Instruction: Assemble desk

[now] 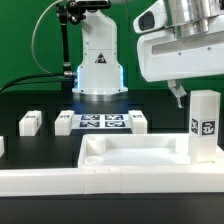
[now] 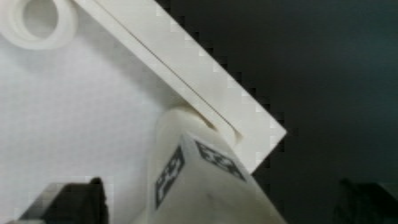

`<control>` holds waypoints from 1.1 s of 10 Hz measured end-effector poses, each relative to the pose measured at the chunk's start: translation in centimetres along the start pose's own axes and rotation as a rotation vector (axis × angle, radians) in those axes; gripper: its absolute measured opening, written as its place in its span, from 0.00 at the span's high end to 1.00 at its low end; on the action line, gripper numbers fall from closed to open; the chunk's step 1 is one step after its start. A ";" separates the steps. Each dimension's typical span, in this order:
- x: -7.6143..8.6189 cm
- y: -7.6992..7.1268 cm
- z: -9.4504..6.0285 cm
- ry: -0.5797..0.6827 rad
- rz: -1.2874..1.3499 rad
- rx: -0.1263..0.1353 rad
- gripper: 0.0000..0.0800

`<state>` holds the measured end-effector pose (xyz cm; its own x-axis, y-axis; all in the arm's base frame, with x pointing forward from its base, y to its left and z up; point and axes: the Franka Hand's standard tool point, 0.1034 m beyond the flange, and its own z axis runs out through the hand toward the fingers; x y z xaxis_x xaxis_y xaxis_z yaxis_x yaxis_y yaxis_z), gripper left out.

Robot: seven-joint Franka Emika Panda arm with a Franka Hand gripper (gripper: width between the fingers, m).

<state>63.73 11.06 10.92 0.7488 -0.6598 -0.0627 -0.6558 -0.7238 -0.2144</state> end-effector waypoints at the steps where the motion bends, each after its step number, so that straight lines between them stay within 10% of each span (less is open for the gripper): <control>1: 0.1 0.0 0.0 0.001 -0.029 0.000 0.19; 6: 1.1 -0.3 0.3 0.017 -0.635 -0.070 0.19; 9: 1.2 0.0 0.4 0.019 -0.587 -0.073 0.63; 11: 1.4 0.1 0.4 0.024 -0.455 -0.071 0.63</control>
Offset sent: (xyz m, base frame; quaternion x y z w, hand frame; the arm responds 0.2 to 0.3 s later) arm 0.0227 -0.0008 -0.0035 -0.0485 -0.0015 -0.4596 0.8868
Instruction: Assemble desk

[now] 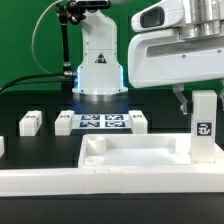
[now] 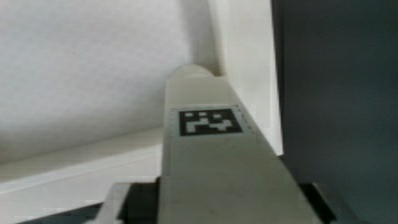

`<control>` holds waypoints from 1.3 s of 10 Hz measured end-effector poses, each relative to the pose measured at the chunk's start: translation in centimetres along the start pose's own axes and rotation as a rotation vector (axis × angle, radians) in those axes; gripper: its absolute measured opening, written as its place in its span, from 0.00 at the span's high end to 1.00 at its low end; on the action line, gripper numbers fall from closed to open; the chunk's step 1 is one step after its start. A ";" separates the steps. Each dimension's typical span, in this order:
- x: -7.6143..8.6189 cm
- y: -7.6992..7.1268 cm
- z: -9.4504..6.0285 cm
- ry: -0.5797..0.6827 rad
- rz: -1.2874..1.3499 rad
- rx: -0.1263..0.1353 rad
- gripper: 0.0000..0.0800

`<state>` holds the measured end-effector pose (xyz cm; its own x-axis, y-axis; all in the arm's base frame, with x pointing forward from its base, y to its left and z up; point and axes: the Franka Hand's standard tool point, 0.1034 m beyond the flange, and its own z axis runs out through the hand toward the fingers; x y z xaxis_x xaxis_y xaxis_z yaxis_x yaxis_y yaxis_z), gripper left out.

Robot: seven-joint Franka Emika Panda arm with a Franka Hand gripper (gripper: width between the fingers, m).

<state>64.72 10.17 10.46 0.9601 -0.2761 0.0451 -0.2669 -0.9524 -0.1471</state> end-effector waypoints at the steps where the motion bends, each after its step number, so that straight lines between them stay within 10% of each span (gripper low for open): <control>1: 0.0 0.1 0.0 0.000 0.100 0.000 0.63; 4: -0.2 0.0 0.1 0.002 0.626 -0.007 0.63; 7: -0.2 0.1 0.2 -0.055 1.079 0.060 0.63; 11: -0.5 -0.3 0.3 -0.059 1.085 0.053 0.63; 13: -0.7 -0.1 0.2 -0.064 0.724 0.030 0.24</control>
Offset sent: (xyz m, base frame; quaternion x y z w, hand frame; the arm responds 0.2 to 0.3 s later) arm 0.0012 0.0101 0.0021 0.0085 0.0119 0.4498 0.8930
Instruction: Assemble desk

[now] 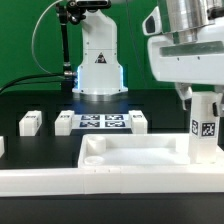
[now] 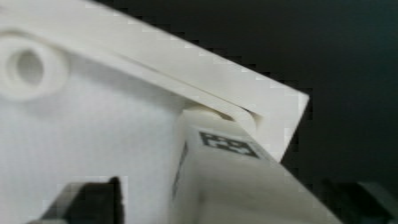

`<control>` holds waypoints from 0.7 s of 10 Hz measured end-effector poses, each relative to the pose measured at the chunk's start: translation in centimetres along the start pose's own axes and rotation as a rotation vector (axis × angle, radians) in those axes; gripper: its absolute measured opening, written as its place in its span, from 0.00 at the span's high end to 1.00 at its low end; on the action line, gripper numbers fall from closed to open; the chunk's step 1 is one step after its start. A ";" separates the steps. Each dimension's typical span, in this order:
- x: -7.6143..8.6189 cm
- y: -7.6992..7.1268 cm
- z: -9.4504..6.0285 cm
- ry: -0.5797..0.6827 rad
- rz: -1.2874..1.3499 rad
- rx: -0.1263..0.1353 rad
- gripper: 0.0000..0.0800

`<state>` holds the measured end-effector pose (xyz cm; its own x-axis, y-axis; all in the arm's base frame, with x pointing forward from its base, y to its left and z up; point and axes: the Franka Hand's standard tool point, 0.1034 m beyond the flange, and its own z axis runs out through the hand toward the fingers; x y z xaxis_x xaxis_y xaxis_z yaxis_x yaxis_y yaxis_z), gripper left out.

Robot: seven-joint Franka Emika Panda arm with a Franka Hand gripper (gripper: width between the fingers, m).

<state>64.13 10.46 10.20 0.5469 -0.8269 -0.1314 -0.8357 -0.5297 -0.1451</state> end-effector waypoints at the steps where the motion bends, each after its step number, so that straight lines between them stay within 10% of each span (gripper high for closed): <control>1: -0.1 0.0 0.0 -0.003 -0.106 -0.006 0.24; 5: 0.0 0.1 0.0 -0.003 -0.401 -0.006 0.19; 7: 0.0 -0.2 -0.2 0.039 -0.807 -0.056 0.19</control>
Offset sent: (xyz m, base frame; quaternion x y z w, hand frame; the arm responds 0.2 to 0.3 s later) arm 0.0000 0.0000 0.0000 0.0000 0.0000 -0.1296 0.9916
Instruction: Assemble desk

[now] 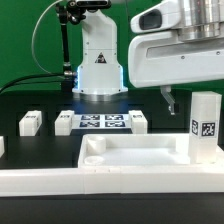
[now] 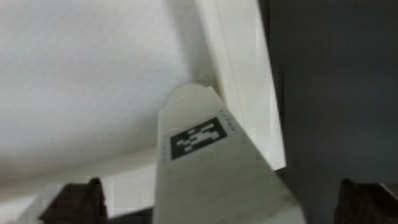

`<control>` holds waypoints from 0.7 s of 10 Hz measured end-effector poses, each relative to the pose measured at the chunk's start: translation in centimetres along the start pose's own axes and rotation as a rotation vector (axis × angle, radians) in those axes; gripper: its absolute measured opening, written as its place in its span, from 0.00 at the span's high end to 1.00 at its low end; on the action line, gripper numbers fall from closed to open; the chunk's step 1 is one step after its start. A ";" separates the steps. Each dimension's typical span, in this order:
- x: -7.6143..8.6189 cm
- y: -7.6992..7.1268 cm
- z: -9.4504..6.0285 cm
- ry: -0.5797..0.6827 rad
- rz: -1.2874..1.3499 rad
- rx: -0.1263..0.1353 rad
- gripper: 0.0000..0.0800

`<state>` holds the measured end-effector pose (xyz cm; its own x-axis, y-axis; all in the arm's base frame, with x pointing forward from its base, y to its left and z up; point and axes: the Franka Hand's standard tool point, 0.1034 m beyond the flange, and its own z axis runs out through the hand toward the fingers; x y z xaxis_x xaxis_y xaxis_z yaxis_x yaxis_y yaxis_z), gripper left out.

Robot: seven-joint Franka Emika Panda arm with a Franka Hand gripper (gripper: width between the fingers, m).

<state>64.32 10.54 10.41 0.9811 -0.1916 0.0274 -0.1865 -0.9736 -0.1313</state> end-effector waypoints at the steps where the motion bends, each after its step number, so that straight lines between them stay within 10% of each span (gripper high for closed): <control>1: 0.1 -0.3 0.0 0.012 -0.136 0.000 0.19; 7: 0.1 0.1 0.1 0.009 0.201 0.003 0.63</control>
Offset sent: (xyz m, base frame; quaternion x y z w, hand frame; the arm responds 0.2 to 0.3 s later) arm 0.0000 0.0000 0.0000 0.0000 0.0000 0.0650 0.9979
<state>64.45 10.42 10.34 0.9236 -0.3833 0.0096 -0.3785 -0.9153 -0.1377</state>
